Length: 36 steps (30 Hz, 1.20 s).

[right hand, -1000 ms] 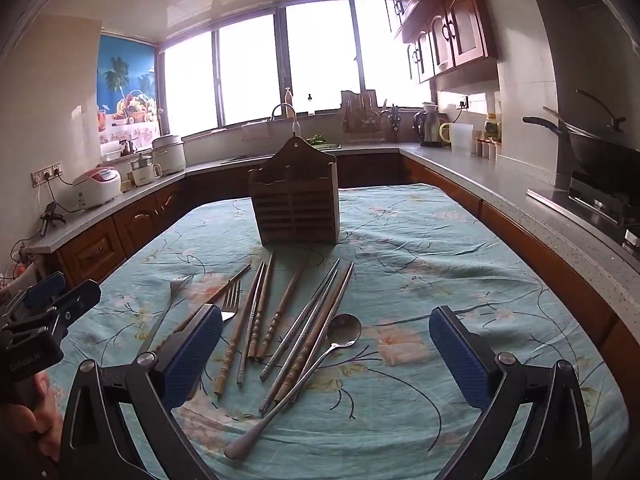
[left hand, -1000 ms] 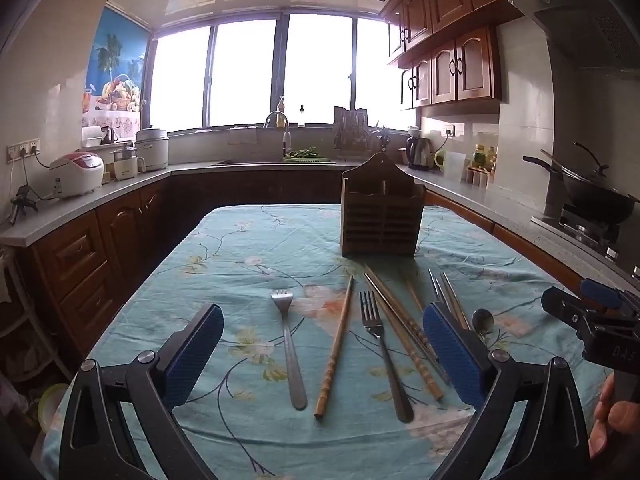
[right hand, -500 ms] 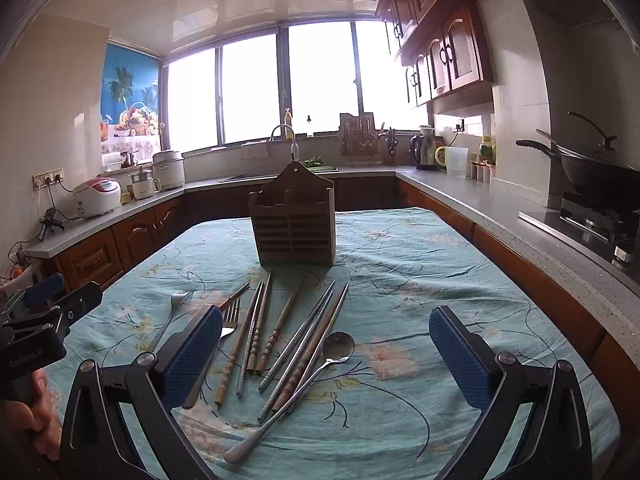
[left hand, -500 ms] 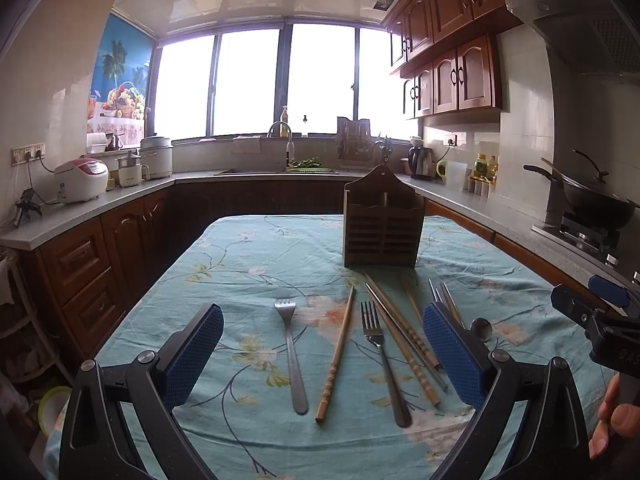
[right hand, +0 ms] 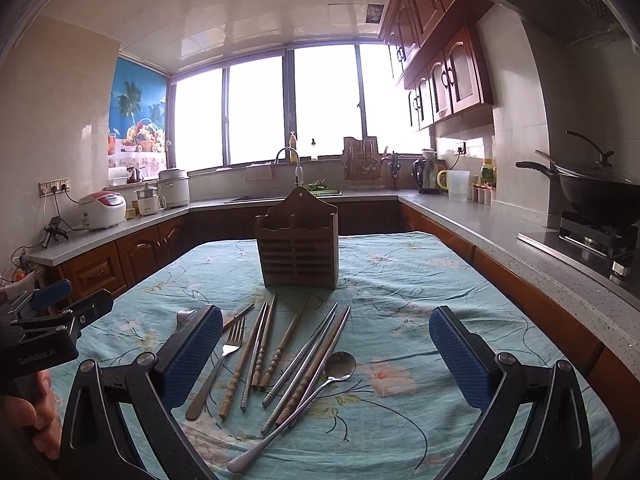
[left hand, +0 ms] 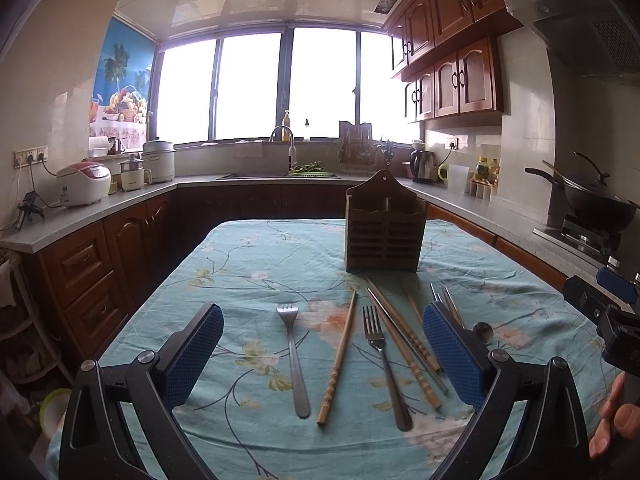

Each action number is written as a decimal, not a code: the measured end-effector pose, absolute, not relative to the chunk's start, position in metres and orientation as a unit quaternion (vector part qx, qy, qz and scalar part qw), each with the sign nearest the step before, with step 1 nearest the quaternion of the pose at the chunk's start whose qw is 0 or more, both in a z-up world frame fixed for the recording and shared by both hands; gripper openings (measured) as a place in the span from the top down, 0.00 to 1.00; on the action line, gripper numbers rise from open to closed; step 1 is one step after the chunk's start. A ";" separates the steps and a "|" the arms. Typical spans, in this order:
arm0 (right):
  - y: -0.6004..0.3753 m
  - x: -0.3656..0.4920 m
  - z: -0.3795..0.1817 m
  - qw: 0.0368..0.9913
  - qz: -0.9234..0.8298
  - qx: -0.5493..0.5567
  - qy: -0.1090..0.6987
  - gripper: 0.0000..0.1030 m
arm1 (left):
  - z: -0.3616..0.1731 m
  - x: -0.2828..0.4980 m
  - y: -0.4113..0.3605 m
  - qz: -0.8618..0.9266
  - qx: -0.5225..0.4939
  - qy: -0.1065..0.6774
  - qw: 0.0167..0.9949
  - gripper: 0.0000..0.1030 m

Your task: Organize utensils

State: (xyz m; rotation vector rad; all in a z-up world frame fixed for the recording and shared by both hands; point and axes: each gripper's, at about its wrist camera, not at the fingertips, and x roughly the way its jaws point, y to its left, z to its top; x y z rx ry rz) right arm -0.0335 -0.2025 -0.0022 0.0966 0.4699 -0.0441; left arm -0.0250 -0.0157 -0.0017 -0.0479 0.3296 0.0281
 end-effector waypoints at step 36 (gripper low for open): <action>-0.200 -0.033 -0.002 0.971 -0.012 0.057 0.232 0.00 | -0.002 -0.023 -0.014 0.009 -0.025 0.160 0.987 0.03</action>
